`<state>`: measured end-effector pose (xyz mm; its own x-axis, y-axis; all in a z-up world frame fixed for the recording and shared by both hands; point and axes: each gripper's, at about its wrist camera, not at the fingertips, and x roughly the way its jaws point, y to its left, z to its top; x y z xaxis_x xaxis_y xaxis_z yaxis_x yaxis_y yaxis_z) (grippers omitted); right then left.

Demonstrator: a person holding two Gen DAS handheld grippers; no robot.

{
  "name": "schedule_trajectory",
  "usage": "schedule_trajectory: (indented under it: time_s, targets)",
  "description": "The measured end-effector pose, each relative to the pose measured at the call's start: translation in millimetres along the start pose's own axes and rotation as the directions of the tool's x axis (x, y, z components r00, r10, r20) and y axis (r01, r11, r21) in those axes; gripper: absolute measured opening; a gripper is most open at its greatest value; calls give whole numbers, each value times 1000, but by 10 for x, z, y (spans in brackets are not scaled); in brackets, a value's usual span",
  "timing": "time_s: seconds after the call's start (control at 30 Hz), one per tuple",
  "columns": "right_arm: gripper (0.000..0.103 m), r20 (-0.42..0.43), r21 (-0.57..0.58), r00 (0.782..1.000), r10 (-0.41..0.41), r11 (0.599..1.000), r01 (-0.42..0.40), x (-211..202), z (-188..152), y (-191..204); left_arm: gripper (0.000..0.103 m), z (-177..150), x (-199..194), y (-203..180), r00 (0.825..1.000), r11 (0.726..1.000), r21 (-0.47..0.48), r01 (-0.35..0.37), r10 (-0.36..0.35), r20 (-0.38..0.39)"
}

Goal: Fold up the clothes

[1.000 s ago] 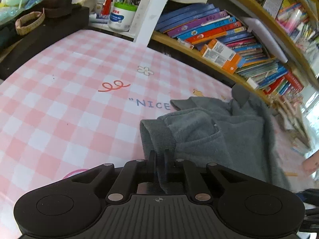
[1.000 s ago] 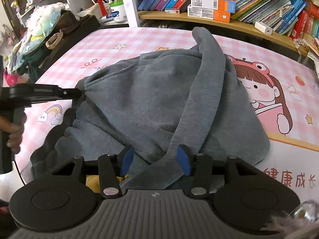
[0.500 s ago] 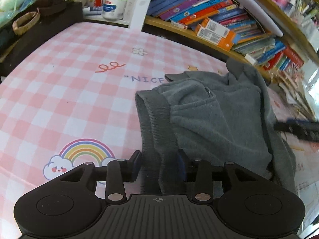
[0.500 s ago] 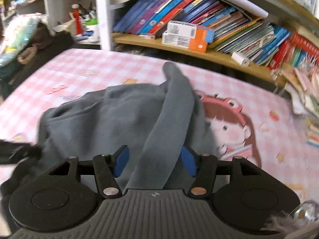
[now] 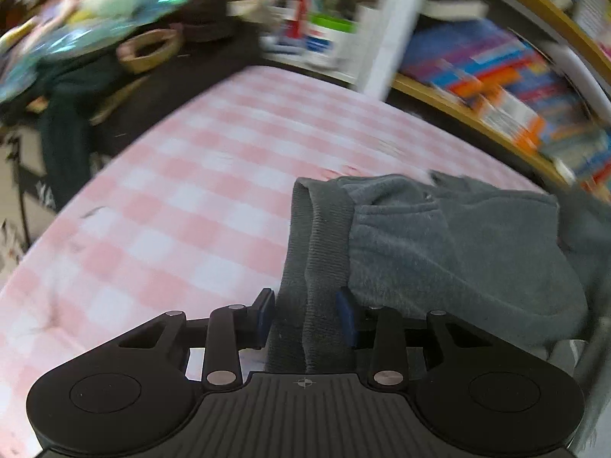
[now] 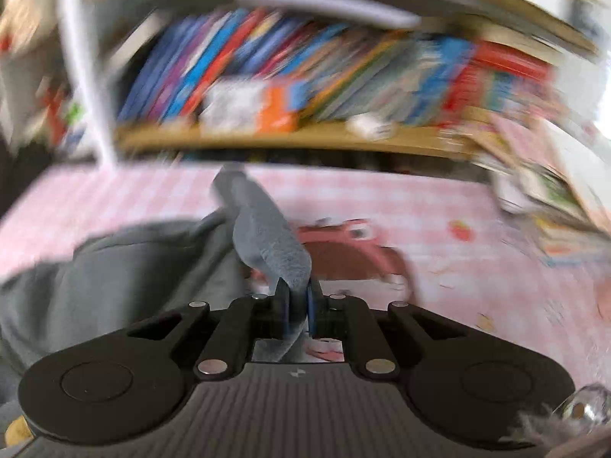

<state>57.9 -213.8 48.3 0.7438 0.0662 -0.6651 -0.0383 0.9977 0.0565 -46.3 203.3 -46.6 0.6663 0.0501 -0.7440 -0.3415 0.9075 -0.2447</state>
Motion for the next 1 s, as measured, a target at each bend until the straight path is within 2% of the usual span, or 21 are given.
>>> schedule_trajectory:
  time_s: [0.07,0.13,0.23,0.27,0.3,0.4,0.47,0.57,0.6,0.7,0.77,0.87,0.93,1.0]
  targets:
    - [8,-38,72,999,-17,997,20,-206,-183,-238,36,0,-9,137,1000,1000,-30,-5,5,8]
    - [8,-138,105,990,-4,994,18,-322,-477,-389,37,1,-7,212,1000,999,-35,-2,2,17]
    - [10,-293,119,956,27,993,9,-370,-923,-443,37,65,39,232,1000,1000,-24,-17,17,20]
    - [12,-328,133,944,36,991,9,-374,-1034,-454,37,95,61,226,1000,1000,-16,-24,25,18]
    - [20,-347,152,937,38,988,16,-393,-1127,-459,37,126,83,219,999,999,-6,-33,33,17]
    - [39,-329,159,944,-15,985,71,-468,-1192,-458,36,231,161,265,996,997,14,-81,81,25]
    - [42,-310,142,950,-43,986,91,-521,-1155,-443,28,310,220,312,992,992,24,-125,125,33]
    - [48,-260,76,961,-89,991,112,-548,-1006,-362,27,417,256,434,986,986,22,-167,166,32]
    - [51,-234,36,967,-103,993,114,-552,-940,-299,27,439,225,468,986,987,5,-160,159,39]
    - [55,-150,-91,980,-129,989,116,-566,-759,-106,30,447,34,506,991,996,-31,-83,86,99]
    - [56,-113,-165,982,-151,978,131,-485,-644,13,30,405,-89,452,992,1000,-17,-16,18,123]
    - [57,-98,-236,980,-170,961,143,-292,-492,136,30,270,-224,283,990,995,34,94,-97,106]
    - [57,-110,-260,981,-163,957,130,-159,-404,196,31,209,-211,267,990,993,40,115,-118,78]
    - [58,-124,-299,973,-195,942,151,31,-344,240,30,158,-184,269,991,991,39,126,-128,50]
